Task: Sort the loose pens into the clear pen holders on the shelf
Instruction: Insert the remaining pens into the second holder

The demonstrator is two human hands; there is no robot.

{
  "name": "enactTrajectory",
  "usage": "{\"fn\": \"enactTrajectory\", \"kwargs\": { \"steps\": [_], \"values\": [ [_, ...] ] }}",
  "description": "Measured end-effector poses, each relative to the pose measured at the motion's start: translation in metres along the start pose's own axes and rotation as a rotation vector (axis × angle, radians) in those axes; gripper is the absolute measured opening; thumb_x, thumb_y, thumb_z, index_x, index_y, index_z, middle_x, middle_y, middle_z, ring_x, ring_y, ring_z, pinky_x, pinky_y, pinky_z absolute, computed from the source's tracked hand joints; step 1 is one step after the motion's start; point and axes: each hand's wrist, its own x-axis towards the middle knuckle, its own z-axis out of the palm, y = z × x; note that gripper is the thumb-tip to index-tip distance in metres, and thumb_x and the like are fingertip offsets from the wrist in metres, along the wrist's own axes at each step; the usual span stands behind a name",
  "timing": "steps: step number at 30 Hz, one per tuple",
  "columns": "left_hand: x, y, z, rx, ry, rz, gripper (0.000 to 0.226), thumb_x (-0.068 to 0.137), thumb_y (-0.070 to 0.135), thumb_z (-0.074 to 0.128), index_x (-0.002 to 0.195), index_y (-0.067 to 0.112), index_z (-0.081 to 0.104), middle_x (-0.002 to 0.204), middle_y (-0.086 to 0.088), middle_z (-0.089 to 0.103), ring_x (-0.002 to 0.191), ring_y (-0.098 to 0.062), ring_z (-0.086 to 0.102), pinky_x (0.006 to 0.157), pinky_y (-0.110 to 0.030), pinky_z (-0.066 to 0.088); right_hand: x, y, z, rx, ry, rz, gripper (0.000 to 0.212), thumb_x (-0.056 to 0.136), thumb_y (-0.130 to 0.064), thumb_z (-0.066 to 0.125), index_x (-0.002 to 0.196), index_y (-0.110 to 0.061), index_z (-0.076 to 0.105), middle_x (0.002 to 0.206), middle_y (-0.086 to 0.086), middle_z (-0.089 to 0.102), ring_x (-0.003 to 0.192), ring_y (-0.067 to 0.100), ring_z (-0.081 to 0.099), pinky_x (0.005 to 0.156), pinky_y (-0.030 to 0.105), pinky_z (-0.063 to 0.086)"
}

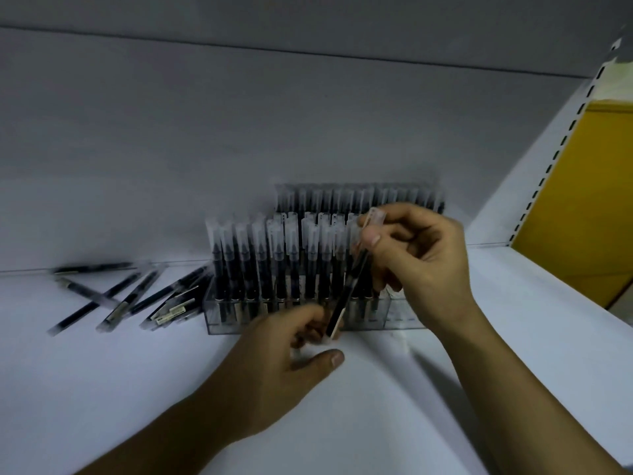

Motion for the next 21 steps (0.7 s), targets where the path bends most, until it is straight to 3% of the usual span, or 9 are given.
{"fn": "enactTrajectory", "kwargs": {
  "steps": [5, 8, 10, 12, 14, 21],
  "values": [
    [-0.001, 0.0, 0.0, 0.179, -0.067, 0.03, 0.039, 0.089, 0.045, 0.066, 0.127, 0.042, 0.06, 0.123, 0.038, 0.055, 0.118, 0.019, 0.044, 0.096, -0.001, 0.033, 0.007, 0.001, -0.012, -0.066, 0.177, -0.024, 0.008, 0.094, 0.004, 0.065, 0.089, -0.002, 0.067, 0.063, -0.001, 0.062, 0.045, 0.011, 0.052, 0.044, 0.018, 0.043],
    [-0.002, -0.003, 0.003, 0.291, -0.142, 0.072, 0.045, 0.092, 0.051, 0.06, 0.136, 0.044, 0.052, 0.13, 0.039, 0.047, 0.124, 0.021, 0.035, 0.097, 0.004, 0.021, 0.01, 0.005, -0.02, -0.194, 0.279, -0.046, 0.007, 0.095, -0.001, 0.066, 0.09, -0.005, 0.069, 0.062, 0.001, 0.059, 0.051, 0.019, 0.05, 0.046, 0.03, 0.041],
    [-0.001, -0.008, 0.006, 0.355, -0.181, 0.116, 0.047, 0.094, 0.052, 0.056, 0.139, 0.041, 0.05, 0.138, 0.033, 0.045, 0.128, 0.018, 0.033, 0.103, -0.001, 0.019, 0.011, 0.006, -0.024, -0.273, 0.326, -0.082, 0.005, 0.095, -0.005, 0.067, 0.091, -0.007, 0.071, 0.067, 0.016, 0.059, 0.056, 0.04, 0.049, 0.047, 0.043, 0.043],
    [-0.002, -0.011, 0.008, 0.399, -0.202, 0.146, 0.047, 0.096, 0.053, 0.052, 0.141, 0.04, 0.048, 0.142, 0.032, 0.041, 0.132, 0.014, 0.029, 0.111, -0.011, 0.022, 0.013, 0.007, -0.028, -0.318, 0.37, -0.115, 0.006, 0.094, -0.008, 0.067, 0.09, -0.008, 0.071, 0.072, 0.023, 0.06, 0.062, 0.047, 0.05, 0.049, 0.049, 0.044],
    [-0.002, -0.012, 0.009, 0.423, -0.207, 0.165, 0.046, 0.097, 0.052, 0.049, 0.142, 0.04, 0.048, 0.144, 0.032, 0.037, 0.134, 0.013, 0.026, 0.114, -0.019, 0.023, 0.014, 0.007, -0.03, -0.35, 0.411, -0.135, 0.007, 0.094, -0.009, 0.067, 0.09, -0.014, 0.071, 0.075, 0.023, 0.062, 0.066, 0.047, 0.054, 0.052, 0.05, 0.048],
    [-0.003, -0.011, 0.01, 0.45, -0.214, 0.179, 0.046, 0.1, 0.05, 0.046, 0.145, 0.041, 0.043, 0.149, 0.032, 0.029, 0.136, 0.014, 0.018, 0.115, -0.021, 0.019, 0.015, 0.013, -0.035, -0.431, 0.372, -0.111, 0.003, 0.095, -0.015, 0.068, 0.095, -0.017, 0.07, 0.078, 0.012, 0.066, 0.066, 0.04, 0.06, 0.055, 0.051, 0.051]
  ]
}}
